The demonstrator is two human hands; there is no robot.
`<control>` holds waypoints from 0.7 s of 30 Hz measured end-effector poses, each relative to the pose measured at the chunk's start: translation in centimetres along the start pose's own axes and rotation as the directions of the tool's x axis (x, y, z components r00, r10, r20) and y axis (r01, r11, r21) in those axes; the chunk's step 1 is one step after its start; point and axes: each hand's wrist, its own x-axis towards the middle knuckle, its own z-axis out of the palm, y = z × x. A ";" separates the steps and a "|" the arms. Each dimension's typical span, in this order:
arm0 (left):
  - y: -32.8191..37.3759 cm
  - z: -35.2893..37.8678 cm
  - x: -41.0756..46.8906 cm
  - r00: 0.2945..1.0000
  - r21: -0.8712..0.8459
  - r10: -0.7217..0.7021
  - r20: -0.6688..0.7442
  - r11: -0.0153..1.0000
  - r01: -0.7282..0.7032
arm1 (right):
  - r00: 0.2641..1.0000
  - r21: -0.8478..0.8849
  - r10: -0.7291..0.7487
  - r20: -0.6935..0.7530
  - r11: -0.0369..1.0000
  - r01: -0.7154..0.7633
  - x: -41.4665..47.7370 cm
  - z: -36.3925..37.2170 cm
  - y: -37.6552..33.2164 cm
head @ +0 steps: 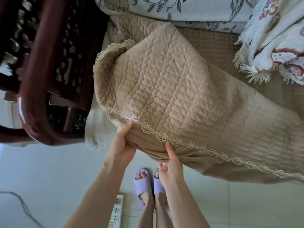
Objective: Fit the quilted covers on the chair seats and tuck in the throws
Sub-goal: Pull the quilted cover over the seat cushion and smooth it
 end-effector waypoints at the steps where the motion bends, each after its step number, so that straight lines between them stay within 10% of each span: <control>1: 0.3 0.0 0.1 1.000 0.016 0.007 -0.011 1.000 -0.007 | 1.000 -0.001 0.003 0.018 1.000 -0.003 -0.2 -0.2 0.1; 7: 0.0 0.0 -0.8 0.998 0.048 0.052 -0.025 0.998 -0.051 | 0.976 -0.032 0.012 0.215 0.999 -0.005 -0.6 0.8 1.0; 21: 3.3 -6.7 -1.7 0.976 0.079 0.082 -0.203 0.995 -0.067 | 1.000 -0.076 -0.017 0.005 0.997 0.017 1.8 1.6 2.9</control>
